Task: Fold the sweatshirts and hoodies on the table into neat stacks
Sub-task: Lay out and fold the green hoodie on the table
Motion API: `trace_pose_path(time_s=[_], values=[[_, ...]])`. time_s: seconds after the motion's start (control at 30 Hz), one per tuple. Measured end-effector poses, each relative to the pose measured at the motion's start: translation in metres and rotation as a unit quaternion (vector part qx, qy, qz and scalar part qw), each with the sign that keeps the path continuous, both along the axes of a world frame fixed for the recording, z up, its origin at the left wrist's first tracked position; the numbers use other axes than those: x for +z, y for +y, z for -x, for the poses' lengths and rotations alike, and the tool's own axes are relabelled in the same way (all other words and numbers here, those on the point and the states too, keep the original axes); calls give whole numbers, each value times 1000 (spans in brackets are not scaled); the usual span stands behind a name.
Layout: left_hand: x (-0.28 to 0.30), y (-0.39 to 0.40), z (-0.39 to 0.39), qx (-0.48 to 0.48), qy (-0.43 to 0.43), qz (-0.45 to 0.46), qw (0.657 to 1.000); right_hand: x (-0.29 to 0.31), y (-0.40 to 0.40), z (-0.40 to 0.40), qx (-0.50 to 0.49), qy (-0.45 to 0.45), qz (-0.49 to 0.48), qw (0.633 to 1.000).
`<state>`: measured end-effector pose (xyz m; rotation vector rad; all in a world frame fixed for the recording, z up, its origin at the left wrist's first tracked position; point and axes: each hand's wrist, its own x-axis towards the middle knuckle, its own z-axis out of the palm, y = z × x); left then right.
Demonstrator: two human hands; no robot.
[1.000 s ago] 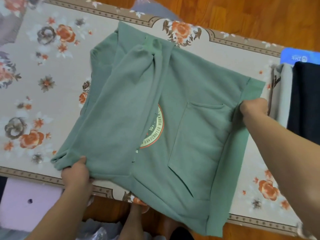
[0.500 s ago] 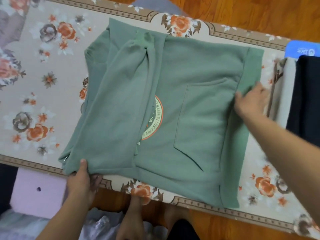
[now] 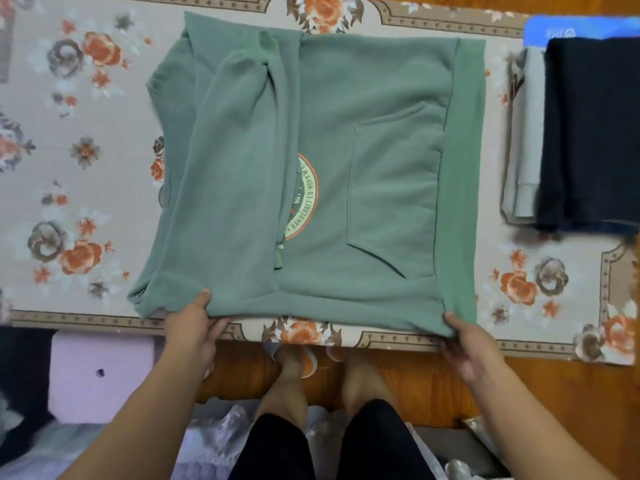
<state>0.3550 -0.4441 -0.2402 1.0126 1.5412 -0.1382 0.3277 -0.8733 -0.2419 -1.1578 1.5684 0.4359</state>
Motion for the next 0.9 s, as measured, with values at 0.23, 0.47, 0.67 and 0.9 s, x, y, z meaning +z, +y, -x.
trace_pose_path(time_s=[0.23,0.47,0.67,0.9], values=[[44,6,47,-14,48,-29,998,41,19,46,-85,43,6,995],[78,0,2,58,-46,-17,997,70,22,-18,-93,-74,107,987],[73,-15,-91,-10,-118,-49,992,39,12,-120,-119,-135,164,970],[44,-7,-114,-368,-177,-234,882,1,16,-157,-109,-122,185,969]])
